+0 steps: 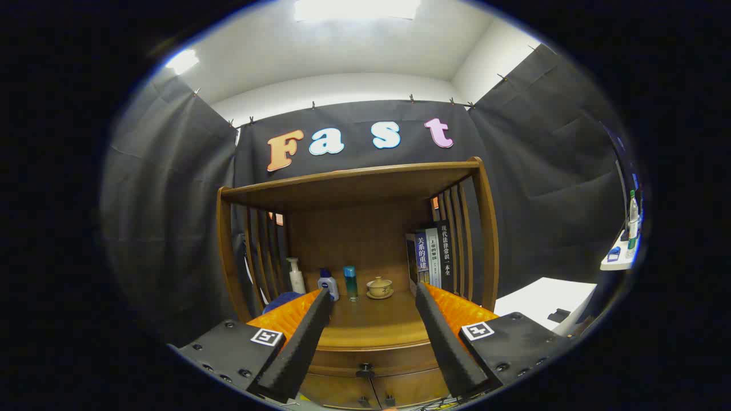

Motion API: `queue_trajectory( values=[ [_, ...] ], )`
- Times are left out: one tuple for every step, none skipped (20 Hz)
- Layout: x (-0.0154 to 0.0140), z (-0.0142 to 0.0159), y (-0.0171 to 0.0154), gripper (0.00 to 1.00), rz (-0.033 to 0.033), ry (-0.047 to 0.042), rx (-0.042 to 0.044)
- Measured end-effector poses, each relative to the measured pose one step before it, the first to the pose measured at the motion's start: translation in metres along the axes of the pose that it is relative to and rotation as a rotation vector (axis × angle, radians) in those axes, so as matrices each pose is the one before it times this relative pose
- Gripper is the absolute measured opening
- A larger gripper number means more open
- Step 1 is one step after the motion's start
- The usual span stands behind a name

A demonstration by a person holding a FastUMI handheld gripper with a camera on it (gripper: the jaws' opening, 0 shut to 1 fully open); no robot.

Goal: Pull open the drawer, take out the items inside it, and place them on the countertop above the cabinet.

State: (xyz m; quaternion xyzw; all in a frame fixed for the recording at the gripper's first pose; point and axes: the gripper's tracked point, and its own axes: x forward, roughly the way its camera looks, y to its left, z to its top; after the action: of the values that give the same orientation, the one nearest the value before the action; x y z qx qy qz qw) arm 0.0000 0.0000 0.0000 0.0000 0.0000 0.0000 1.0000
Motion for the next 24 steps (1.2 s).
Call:
queue_trajectory(
  values=[
    [0.00034,-0.00229,-0.00004,0.98,0.00078,0.00300,-0.00301],
    [0.00108,-0.00224,0.00001,0.98,0.00100,0.00590,-0.00284],
    [0.00040,-0.00154,-0.00002,0.98,0.00010,0.00565,-0.00212],
    [-0.00015,-0.00055,-0.00008,0.98,0.00032,0.00128,0.00058],
    [0.00057,0.00008,0.00019,0.98,0.00089,0.00143,0.00249],
    [-0.00017,-0.00025,-0.00040,0.98,0.00057,0.00017,0.00316],
    [-0.00017,0.00065,-0.00035,0.98,-0.00056,-0.00173,0.00191],
    [-0.00048,0.00102,-0.00117,0.98,-0.00228,-0.00185,0.00041],
    [-0.00090,0.00044,-0.00067,0.98,-0.00229,0.00067,-0.00023],
    [-0.00096,0.00137,-0.00049,0.98,-0.00106,-0.00581,0.00082],
    [-0.00028,0.00346,0.00031,0.98,-0.00189,-0.00926,0.00199],
    [-0.00076,0.00062,0.00000,0.98,-0.00143,-0.00735,0.00205],
    [-0.00039,0.00051,-0.00059,0.98,-0.00107,-0.00248,0.00204],
    [-0.00026,-0.00148,-0.00018,0.98,-0.00043,0.00108,0.00161],
    [0.00012,-0.00173,-0.00071,0.98,-0.00129,0.00388,0.00148],
    [0.00156,-0.00185,-0.00018,0.98,-0.00102,0.00130,0.00231],
    [0.00135,0.00004,0.00052,0.98,-0.00086,-0.00152,0.00329],
    [0.00114,-0.00155,0.00081,0.98,-0.00081,-0.00200,0.00342],
    [0.00148,-0.00206,0.00046,0.98,-0.00009,-0.00110,0.00228],
    [0.00087,-0.00294,0.00031,0.98,-0.00203,-0.00061,0.00059],
    [0.00186,-0.00258,0.00052,0.98,-0.00199,0.00011,-0.00022],
    [0.00204,-0.00399,0.00144,0.98,-0.00044,-0.00014,-0.00200],
    [0.00237,-0.00442,0.00135,0.98,0.00071,0.00250,-0.00312],
    [0.00257,-0.00483,0.00179,0.98,0.00103,0.00396,-0.00354]
  ],
)
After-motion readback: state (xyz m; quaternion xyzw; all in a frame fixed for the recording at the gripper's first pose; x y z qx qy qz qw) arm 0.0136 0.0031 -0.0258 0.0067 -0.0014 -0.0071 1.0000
